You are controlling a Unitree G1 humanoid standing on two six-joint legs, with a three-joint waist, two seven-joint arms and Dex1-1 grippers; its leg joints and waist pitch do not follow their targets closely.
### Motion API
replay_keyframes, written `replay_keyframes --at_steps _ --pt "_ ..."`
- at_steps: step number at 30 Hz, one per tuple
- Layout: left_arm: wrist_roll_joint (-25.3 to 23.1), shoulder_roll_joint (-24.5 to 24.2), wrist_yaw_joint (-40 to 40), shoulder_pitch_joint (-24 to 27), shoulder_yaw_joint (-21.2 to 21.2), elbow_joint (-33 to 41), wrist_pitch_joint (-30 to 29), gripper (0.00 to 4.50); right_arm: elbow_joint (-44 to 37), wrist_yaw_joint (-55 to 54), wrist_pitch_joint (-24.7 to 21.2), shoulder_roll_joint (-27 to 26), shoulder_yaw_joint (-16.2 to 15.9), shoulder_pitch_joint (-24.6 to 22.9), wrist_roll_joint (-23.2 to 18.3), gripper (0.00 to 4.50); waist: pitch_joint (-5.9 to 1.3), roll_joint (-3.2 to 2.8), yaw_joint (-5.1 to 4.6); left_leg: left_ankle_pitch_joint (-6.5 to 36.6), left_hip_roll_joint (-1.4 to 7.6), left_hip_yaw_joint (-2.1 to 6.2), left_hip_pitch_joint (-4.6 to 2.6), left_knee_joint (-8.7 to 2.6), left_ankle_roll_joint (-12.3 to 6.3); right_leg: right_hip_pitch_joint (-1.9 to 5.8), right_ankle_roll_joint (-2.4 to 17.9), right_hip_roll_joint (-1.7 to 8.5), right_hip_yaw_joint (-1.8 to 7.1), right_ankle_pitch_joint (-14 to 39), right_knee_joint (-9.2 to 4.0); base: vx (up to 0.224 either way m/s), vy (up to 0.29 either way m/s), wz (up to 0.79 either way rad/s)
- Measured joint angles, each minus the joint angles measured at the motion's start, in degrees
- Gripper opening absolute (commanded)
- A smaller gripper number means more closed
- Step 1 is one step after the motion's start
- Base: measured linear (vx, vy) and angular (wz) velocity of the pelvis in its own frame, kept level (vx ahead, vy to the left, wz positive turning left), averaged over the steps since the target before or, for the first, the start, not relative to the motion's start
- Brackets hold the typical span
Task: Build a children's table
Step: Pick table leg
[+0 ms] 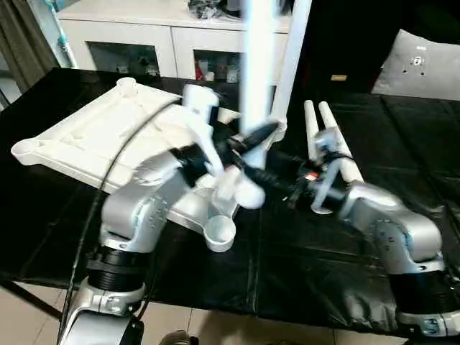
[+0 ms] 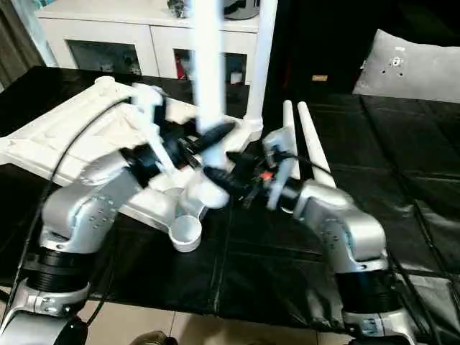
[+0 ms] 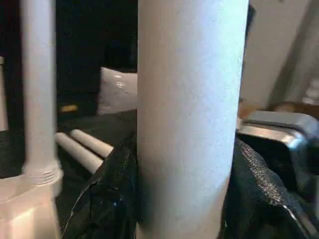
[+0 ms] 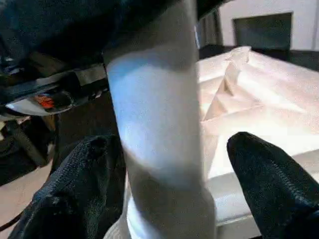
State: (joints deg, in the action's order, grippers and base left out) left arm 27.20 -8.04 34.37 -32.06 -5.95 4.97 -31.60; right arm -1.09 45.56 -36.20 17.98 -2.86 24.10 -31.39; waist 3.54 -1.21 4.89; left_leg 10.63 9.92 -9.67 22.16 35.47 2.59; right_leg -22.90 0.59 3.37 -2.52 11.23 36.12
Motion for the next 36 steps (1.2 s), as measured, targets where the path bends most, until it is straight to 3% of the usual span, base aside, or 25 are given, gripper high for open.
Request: replay_keyframes --at_steps 4,9,10,14,20,32,34,36 --pt "0.0 -1.0 3.1 0.0 -2.2 1.5 0.0 1.88 0.0 1.5 -1.2 0.2 -0.9 1.0 -0.2 3.88 0.0 0.0 0.08 0.0 0.0 0.0 0.0 0.0 0.0 0.0 0.0 0.0 0.0 0.0 0.0 0.0 0.0 0.0" --pt "-0.2 -2.4 4.4 0.0 -3.2 1.6 0.1 1.88 0.0 2.2 -1.3 0.5 -1.6 1.0 -0.2 3.39 0.0 0.0 0.07 0.0 0.0 0.0 0.01 0.0 0.0 0.0 0.0 0.0 0.0 0.0 0.0 0.0 0.0 0.0" --pt "-0.6 -2.7 4.6 0.0 -3.5 1.6 0.2 1.88 0.0 2.6 -1.3 1.0 -1.9 1.0 -0.2 3.13 0.0 0.0 0.08 0.0 0.0 0.0 0.01 0.0 0.0 0.0 0.0 0.0 0.0 0.0 0.0 0.0 0.0 0.0" --pt "-1.0 -2.9 5.3 0.0 -3.7 1.6 0.3 1.88 0.0 3.2 -1.4 1.3 -2.0 1.0 -0.2 2.93 0.0 0.0 0.08 0.0 0.0 0.0 0.0 0.0 0.0 0.0 0.0 0.0 0.0 0.0 0.0 0.0 0.0 0.0" --pt "-1.0 -3.2 5.5 0.0 -4.0 1.6 0.3 1.88 0.0 4.3 -1.9 1.6 -2.2 1.0 -0.2 2.26 0.0 0.0 0.08 0.0 0.0 0.0 0.01 0.0 0.0 0.0 0.0 0.0 0.0 0.0 0.0 0.0 0.0 0.0" --pt "0.2 -2.9 4.8 0.0 -3.2 2.0 -3.1 1.88 0.1 4.9 -1.8 1.6 -3.2 1.0 0.1 1.96 0.0 0.0 0.08 0.0 0.0 0.0 0.0 0.0 0.0 0.0 0.0 0.0 0.0 0.0 0.0 0.0 0.0 0.0" --pt "1.4 -2.9 4.8 0.0 -2.6 2.2 -4.2 2.44 0.1 4.9 -1.9 1.3 -3.2 1.0 0.0 1.94 0.0 -0.01 0.08 0.0 0.0 0.0 0.0 0.0 0.0 -0.01 0.0 0.0 0.0 0.0 0.0 0.0 0.0 0.0" --pt "3.2 -3.9 6.0 0.1 -2.1 3.3 -5.5 2.58 -0.1 5.3 -2.0 1.2 -3.3 0.9 -0.6 1.94 0.03 -0.05 0.08 0.0 0.0 0.0 0.01 0.0 0.0 -0.02 0.0 0.0 0.0 0.0 0.0 0.0 0.0 0.0"
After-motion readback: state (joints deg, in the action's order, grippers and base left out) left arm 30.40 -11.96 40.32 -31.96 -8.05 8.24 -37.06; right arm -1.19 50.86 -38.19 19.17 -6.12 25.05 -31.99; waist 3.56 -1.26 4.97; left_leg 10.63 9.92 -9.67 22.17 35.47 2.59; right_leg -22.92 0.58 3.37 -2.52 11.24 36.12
